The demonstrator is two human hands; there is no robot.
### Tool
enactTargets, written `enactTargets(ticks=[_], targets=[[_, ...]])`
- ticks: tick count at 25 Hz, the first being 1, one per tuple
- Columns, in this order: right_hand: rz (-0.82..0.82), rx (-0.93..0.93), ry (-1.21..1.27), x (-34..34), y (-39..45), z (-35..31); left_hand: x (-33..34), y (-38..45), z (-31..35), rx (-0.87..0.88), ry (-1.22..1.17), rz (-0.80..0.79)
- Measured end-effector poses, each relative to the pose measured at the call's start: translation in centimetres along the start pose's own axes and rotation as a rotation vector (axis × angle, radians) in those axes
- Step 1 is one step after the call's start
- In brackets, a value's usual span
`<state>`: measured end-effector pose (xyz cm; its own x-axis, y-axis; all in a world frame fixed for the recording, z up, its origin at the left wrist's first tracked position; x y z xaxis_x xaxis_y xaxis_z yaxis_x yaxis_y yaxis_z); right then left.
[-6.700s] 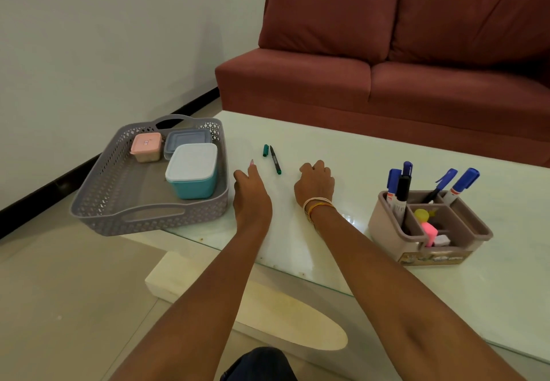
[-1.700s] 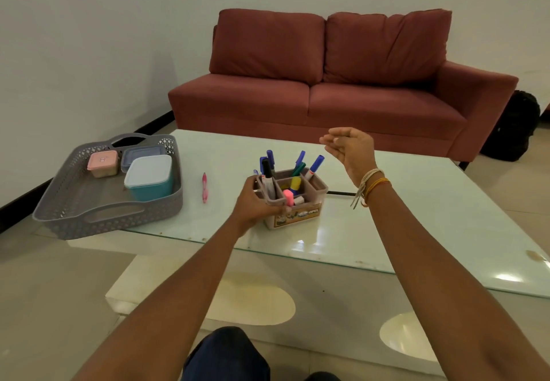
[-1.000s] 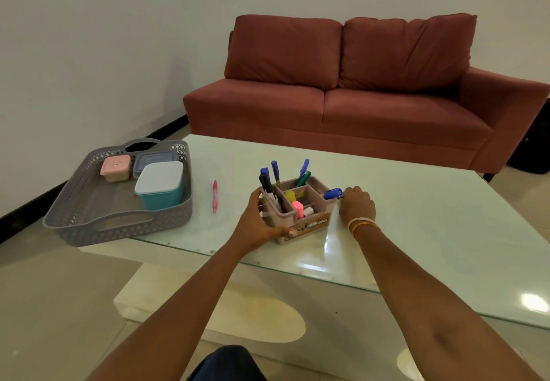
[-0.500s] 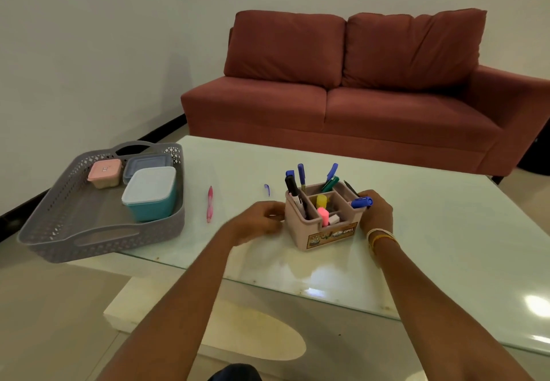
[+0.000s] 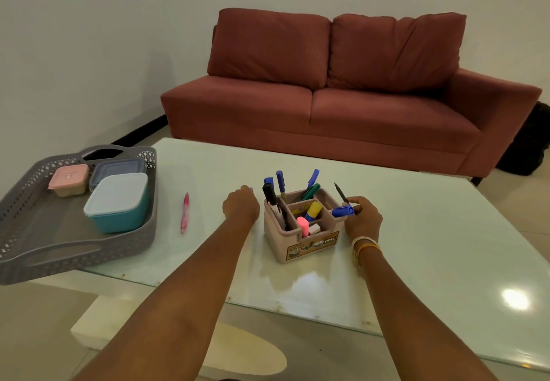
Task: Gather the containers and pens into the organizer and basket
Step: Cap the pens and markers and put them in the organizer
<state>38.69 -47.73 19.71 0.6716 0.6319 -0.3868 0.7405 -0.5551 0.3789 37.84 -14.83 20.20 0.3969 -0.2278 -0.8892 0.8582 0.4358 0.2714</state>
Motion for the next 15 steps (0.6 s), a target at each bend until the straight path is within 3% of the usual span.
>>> enactTargets(ticks=[4, 7, 11, 15], targets=[[0.008, 0.016, 0.022, -1.5, -0.8, -0.3, -1.0, -2.9, -1.4, 0.102, -0.022, 0.078], [0.009, 0.000, 0.015, -3.0, -2.2, -0.7, -3.5, -7.4, -2.9, 0.109, -0.318, 0.224], [0.106, 0.141, 0.111, -6.2, -5.4, 0.4, -4.4, -9.5, -4.8, -0.017, -0.684, 0.095], [0.270, 0.276, 0.429, -9.6, -9.0, 0.1, -4.7, -11.9, -6.8, -0.300, -1.221, -0.066]])
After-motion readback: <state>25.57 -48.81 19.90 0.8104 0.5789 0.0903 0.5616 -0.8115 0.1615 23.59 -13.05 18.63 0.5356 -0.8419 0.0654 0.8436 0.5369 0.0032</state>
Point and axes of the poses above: each hand's wrist, its own y-axis towards the middle knuckle, its own x-axis out of the palm, z = x × y, the point moved 10 cm from there along y, towards the middle knuckle, and after that the axes turned 13 degrees about z, right-handed, at the moved point
